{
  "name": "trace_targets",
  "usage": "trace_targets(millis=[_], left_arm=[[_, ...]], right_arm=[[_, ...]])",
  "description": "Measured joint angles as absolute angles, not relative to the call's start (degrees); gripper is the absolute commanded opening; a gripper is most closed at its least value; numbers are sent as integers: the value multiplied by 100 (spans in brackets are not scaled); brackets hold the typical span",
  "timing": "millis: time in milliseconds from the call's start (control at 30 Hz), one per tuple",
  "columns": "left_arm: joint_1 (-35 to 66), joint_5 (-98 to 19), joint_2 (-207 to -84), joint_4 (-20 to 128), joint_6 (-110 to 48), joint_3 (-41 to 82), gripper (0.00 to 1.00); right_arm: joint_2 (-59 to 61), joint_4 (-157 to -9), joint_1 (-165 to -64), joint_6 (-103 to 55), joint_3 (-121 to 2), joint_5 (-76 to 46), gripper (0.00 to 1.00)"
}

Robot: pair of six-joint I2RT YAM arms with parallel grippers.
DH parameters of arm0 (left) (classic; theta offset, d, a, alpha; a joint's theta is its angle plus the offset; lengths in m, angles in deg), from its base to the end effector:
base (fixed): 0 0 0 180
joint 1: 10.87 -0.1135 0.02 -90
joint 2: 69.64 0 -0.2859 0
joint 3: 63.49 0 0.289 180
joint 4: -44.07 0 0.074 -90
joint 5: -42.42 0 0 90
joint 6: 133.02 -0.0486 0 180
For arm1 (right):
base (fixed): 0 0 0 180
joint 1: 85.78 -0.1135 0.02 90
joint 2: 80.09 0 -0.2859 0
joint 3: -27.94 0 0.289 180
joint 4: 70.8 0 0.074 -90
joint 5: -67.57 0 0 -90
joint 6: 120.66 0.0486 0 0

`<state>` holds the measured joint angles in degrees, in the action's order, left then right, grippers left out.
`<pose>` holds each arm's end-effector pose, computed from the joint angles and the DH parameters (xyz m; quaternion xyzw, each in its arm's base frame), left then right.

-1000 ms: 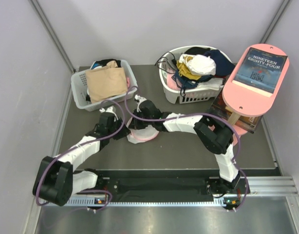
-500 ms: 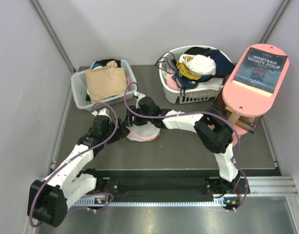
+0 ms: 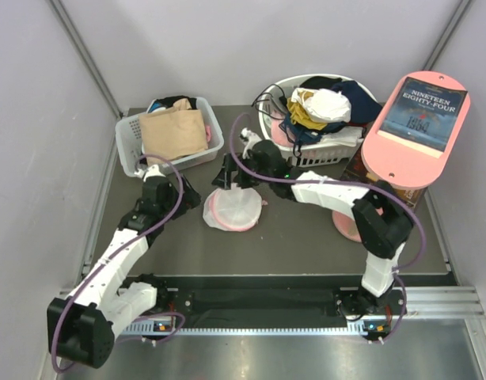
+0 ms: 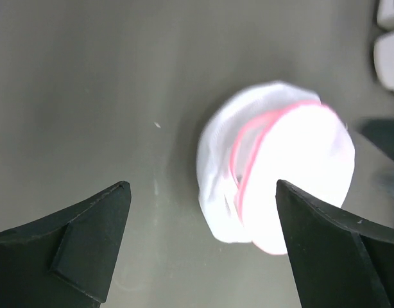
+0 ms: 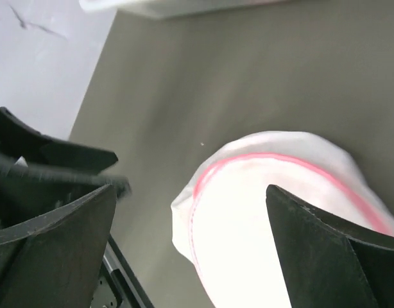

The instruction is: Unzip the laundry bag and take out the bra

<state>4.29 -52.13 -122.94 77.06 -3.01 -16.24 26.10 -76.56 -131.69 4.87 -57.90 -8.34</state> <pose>0.2246 -0.0569 0.2351 -0.2108 0.8772 -0.1673 0.3976 0.3251 0.3526 0.2342 -0.1408 0.8328 0.4214 0.3301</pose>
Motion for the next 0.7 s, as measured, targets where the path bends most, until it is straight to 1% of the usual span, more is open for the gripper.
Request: trace_targets(millis=[167,333,533,700], left_arm=[[-210,-5145,-12407,7722,-484,-1344,99],[-946,-4938,-12444,7763,-709,-898,99],[-1702,-4590,-12510,7934,-1024,-280,99],[-1818,-4440,-12576,8196,-1372,227,99]], right_arm=[[1767,-7582,-12706,386,-5097,-908,100],[899,-7906,-12290,124,-4396,-1256,100],[-642,-8627,-11897,-302,-3729,-2060,100],[-2085,-9167,-11641,-713,-3618,-2952,100]])
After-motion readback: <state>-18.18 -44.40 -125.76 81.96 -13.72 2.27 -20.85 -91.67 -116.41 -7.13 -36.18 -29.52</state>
